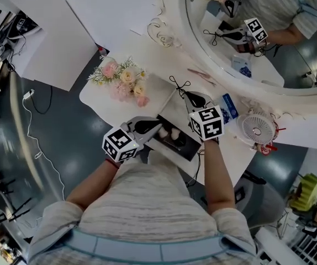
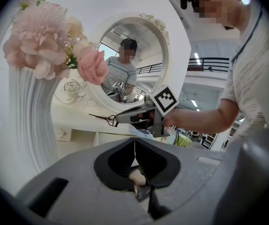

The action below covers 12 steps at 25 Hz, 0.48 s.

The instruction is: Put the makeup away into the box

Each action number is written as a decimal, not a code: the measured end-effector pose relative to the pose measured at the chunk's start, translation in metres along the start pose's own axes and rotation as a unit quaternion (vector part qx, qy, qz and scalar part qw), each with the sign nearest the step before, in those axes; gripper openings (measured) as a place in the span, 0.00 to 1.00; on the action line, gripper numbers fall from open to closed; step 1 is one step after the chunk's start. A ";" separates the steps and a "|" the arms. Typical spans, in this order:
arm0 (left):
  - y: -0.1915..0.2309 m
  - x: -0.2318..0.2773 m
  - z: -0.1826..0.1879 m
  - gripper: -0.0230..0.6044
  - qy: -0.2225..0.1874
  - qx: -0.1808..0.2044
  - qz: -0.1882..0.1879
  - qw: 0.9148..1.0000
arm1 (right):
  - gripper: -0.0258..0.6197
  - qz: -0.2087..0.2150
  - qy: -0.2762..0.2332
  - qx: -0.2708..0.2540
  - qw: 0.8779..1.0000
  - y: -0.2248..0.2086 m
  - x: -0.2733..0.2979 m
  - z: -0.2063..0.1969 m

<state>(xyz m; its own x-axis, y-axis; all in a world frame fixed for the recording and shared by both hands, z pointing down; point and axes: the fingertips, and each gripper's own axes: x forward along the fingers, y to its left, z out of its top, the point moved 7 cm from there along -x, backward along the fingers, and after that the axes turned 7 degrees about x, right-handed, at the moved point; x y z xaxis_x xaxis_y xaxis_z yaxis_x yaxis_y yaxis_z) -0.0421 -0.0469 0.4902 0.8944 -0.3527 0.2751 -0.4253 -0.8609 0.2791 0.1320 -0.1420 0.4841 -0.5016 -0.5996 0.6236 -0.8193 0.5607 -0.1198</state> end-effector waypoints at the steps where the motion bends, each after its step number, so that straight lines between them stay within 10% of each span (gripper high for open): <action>1: -0.002 0.002 -0.001 0.06 0.000 0.000 -0.002 1.000 | 0.06 0.005 -0.001 0.005 1.000 0.003 -0.008 -0.007; 12: -0.019 0.025 0.000 0.06 0.007 0.009 -0.034 0.999 | 0.06 0.014 0.000 0.076 0.997 0.031 -0.080 -0.083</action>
<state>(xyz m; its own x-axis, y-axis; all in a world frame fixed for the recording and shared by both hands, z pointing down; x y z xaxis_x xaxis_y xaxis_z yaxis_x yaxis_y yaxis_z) -0.0118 -0.0388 0.4918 0.9190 -0.2887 0.2685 -0.3612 -0.8894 0.2800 0.1699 -0.0291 0.4944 -0.5241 -0.5855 0.6185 -0.8380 0.4842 -0.2517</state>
